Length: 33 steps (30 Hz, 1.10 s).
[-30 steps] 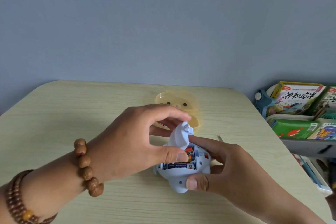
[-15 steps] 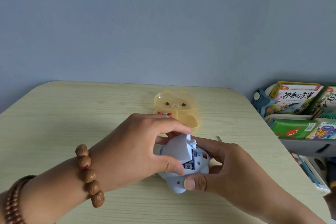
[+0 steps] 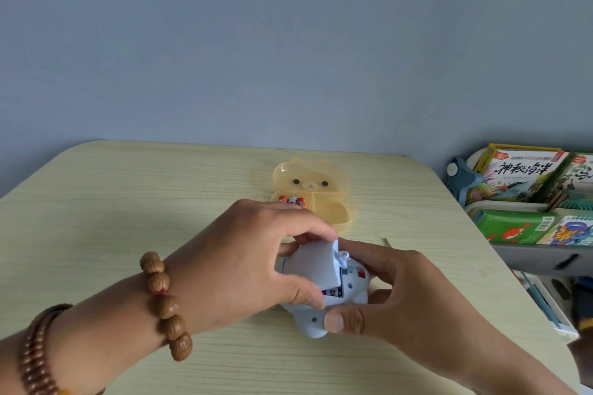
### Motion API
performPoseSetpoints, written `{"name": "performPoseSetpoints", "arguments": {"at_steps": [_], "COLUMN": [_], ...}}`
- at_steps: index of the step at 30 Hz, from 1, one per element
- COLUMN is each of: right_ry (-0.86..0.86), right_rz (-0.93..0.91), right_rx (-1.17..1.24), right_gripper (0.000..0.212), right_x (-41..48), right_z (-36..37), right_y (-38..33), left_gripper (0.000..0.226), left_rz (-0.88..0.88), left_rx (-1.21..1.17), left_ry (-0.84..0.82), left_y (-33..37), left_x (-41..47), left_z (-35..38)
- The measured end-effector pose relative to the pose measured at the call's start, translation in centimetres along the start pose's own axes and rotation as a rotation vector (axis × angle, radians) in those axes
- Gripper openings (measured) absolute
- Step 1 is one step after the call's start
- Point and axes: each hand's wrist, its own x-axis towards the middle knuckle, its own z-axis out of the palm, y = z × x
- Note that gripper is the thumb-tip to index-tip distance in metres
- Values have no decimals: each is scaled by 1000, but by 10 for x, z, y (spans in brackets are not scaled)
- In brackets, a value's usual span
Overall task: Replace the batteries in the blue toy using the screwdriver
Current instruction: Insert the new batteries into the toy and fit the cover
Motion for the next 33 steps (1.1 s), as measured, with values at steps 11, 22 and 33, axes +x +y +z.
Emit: {"name": "performPoseSetpoints", "arguments": {"at_steps": [11, 22, 33], "right_ry": [1, -37, -82], "right_rz": [16, 26, 183], "right_rx": [-21, -36, 361], "right_gripper": [52, 49, 27], "right_x": [0, 0, 4], "right_z": [0, -2, -7], "right_y": [-2, -1, -5], "left_gripper": [66, 60, 59], "left_rz": [-34, -108, -85], "left_rx": [149, 270, 302], "left_ry": [-42, -74, -67], "left_y": [6, 24, 24], "left_x": [5, 11, 10], "left_z": [0, 1, 7]}}
